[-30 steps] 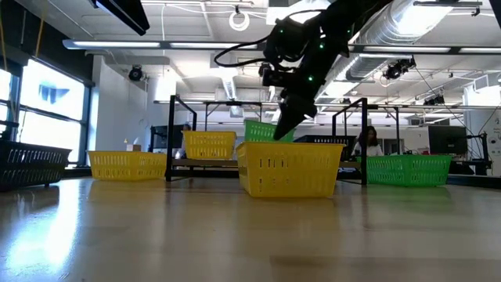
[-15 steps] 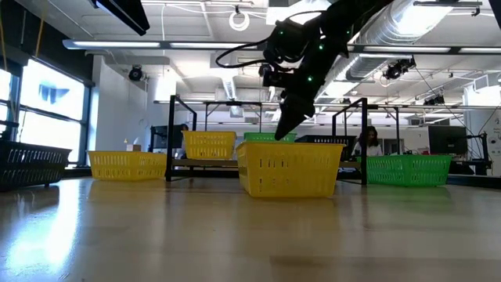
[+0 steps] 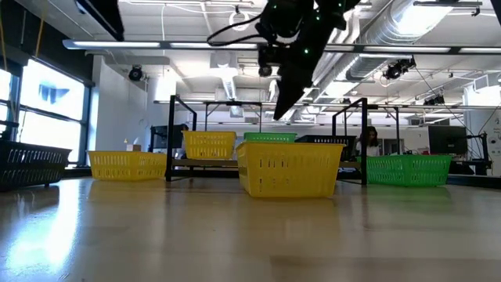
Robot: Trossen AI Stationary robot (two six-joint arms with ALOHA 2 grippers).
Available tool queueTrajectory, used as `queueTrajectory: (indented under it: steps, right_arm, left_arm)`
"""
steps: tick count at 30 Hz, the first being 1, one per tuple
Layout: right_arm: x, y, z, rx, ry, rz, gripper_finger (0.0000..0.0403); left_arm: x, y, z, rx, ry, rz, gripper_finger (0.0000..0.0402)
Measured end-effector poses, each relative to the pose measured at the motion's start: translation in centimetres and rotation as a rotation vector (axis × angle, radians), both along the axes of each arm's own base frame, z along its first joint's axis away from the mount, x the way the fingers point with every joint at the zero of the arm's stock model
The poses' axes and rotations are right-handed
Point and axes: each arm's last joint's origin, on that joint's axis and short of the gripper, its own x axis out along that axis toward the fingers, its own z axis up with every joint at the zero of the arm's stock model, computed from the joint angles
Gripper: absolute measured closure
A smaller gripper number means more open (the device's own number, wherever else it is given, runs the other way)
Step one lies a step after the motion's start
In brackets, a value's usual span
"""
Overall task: Stack baskets on shelf by color
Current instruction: Stack the top black bin on top of the black bin on the shelf
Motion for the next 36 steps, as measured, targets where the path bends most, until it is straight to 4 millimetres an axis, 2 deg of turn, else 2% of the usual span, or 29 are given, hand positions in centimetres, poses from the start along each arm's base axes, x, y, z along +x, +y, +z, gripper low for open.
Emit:
queueTrajectory:
  steps: [8, 12, 18, 25, 36]
  right_arm:
    - [1.1, 1.4, 3.1, -0.024, -0.080, 0.041, 0.0341]
    - [1.5, 2.0, 4.7, -0.014, -0.123, 0.037, 0.0341]
    - [1.9, 3.0, 6.2, 0.001, -0.176, 0.030, 0.0341]
    - [2.0, 4.3, 6.2, 0.058, -0.195, -0.018, 0.0341]
    - [2.3, 8.0, 6.2, 0.137, -0.217, -0.028, 0.0341]
  left_arm:
    - [-1.4, -3.0, -2.9, -0.078, 0.086, -0.065, 0.0238]
    - [-2.3, -4.3, -4.3, -0.110, 0.104, -0.030, 0.0238]
    - [-3.7, -5.0, -5.9, -0.230, 0.159, 0.231, 0.0238]
    - [-5.3, -5.8, -8.0, -0.351, 0.244, 0.522, 0.0238]
    - [-7.9, -6.2, -11.3, -0.291, 0.278, 0.786, 0.0238]
